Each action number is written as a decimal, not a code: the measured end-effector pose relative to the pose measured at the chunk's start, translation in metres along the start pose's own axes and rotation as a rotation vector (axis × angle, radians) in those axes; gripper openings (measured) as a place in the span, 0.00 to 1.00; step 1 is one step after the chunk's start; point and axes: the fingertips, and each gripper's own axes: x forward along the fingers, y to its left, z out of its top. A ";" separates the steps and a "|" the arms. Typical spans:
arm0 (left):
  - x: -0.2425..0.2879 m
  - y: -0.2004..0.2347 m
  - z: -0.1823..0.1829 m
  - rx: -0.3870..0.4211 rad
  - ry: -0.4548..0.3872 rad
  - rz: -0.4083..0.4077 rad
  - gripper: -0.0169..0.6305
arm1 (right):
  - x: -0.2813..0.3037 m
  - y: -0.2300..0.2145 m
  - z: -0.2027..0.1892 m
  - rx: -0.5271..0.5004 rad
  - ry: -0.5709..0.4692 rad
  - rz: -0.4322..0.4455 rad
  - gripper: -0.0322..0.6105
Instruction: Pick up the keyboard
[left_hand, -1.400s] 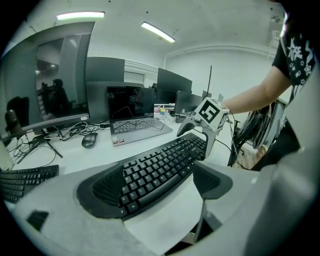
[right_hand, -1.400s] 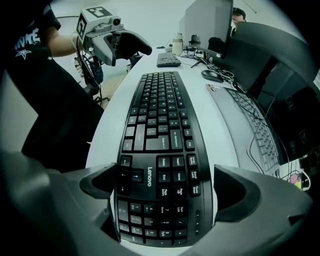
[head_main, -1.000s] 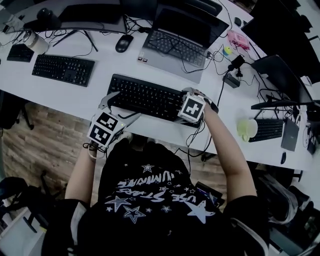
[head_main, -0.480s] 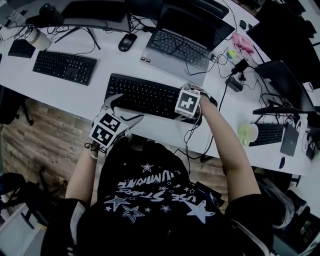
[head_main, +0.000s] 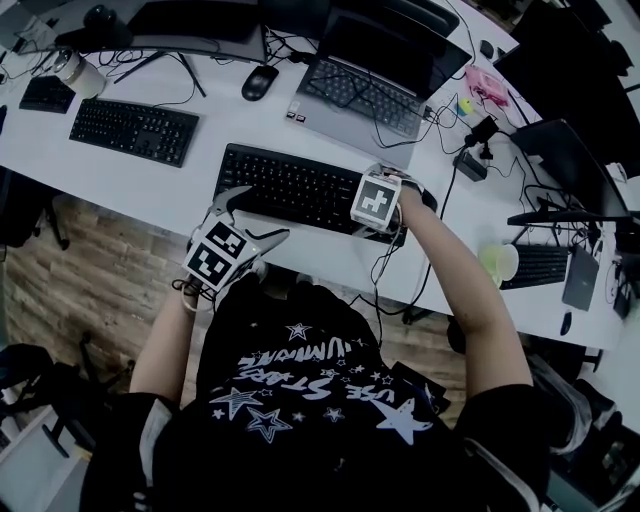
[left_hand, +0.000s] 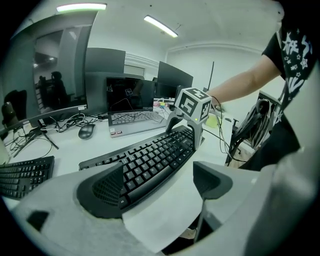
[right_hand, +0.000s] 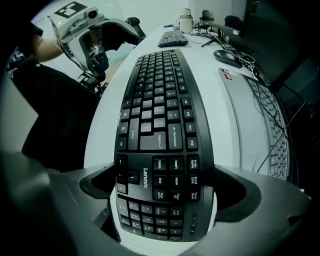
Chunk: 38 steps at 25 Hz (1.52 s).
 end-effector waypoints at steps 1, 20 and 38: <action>-0.001 0.002 0.000 0.002 0.001 0.003 0.69 | -0.001 0.000 0.001 -0.004 0.003 -0.001 0.94; 0.022 0.039 0.013 0.179 0.111 -0.026 0.69 | -0.009 0.004 0.004 -0.010 -0.040 -0.098 0.94; 0.079 0.043 -0.005 0.638 0.965 -0.674 0.69 | -0.014 0.006 0.008 -0.016 -0.052 -0.145 0.94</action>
